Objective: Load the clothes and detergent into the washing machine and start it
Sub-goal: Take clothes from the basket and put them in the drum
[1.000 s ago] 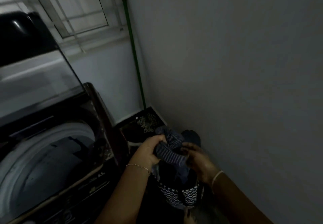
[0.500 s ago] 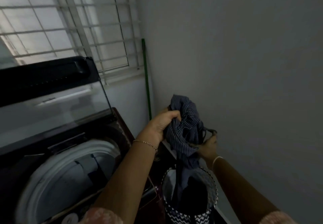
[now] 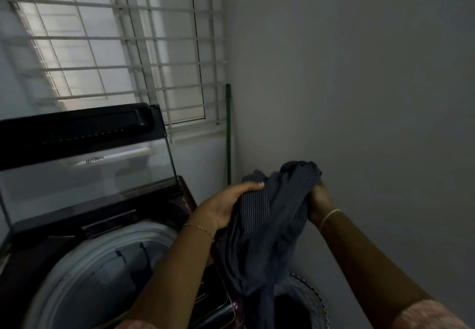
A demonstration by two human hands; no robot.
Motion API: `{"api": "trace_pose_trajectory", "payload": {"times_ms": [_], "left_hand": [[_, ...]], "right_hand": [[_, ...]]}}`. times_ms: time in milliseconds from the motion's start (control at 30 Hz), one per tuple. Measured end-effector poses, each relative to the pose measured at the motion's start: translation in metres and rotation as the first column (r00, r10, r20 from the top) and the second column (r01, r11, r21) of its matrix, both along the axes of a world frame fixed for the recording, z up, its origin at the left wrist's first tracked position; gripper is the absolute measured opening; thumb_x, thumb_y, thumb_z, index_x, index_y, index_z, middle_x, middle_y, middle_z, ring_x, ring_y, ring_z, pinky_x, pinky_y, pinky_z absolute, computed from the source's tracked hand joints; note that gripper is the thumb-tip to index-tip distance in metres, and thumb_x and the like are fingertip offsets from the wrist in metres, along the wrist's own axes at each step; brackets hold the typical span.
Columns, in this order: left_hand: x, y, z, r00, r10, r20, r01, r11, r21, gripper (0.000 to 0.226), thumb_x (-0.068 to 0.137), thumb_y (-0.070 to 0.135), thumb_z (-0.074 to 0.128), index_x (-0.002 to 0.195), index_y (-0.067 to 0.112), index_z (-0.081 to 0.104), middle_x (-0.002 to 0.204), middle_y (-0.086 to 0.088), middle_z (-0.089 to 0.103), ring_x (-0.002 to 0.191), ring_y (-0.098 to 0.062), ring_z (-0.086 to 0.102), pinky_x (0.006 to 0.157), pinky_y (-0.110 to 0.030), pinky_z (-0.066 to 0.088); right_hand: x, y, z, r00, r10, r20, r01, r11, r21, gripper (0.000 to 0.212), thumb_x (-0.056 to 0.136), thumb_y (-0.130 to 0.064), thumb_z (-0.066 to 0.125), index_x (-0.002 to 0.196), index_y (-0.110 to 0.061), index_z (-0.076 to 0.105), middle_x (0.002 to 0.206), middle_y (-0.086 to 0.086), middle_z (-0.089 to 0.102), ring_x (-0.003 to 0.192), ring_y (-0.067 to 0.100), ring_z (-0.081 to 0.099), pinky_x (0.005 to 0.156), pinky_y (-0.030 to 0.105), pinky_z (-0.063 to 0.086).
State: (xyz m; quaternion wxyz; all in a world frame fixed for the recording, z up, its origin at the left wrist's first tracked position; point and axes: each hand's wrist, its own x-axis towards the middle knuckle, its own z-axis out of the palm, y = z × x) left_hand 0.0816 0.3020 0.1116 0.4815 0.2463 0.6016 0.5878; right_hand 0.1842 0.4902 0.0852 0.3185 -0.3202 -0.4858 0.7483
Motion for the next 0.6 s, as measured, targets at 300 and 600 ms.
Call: {"api": "trace_pose_trajectory", "payload": {"times_ms": [300, 600], "left_hand": [[0.005, 0.032, -0.038, 0.937, -0.143, -0.32, 0.125, 0.989, -0.076, 0.094, 0.06, 0.034, 0.087, 0.141, 0.021, 0.042, 0.139, 0.008, 0.05, 0.127, -0.01, 0.047, 0.113, -0.029, 0.034], [0.02, 0.062, -0.052, 0.775, -0.552, -0.308, 0.359, 0.785, -0.505, 0.083, 0.08, 0.043, 0.071, 0.149, 0.02, 0.03, 0.153, 0.006, 0.032, 0.141, -0.018, 0.03, 0.117, -0.031, 0.024]], "right_hand": [[-0.014, -0.002, 0.063, 0.953, 0.068, -0.294, -0.158, 0.942, -0.296, 0.051, 0.099, -0.046, 0.037, 0.125, -0.009, 0.059, 0.115, 0.014, 0.063, 0.096, 0.031, 0.059, 0.072, 0.04, 0.051], [-0.027, -0.01, 0.101, 0.902, 0.045, -0.43, -0.212, 0.913, -0.348, 0.047, 0.099, -0.046, 0.036, 0.09, -0.011, 0.065, 0.094, 0.01, 0.063, 0.081, 0.027, 0.057, 0.064, 0.037, 0.048]]}}
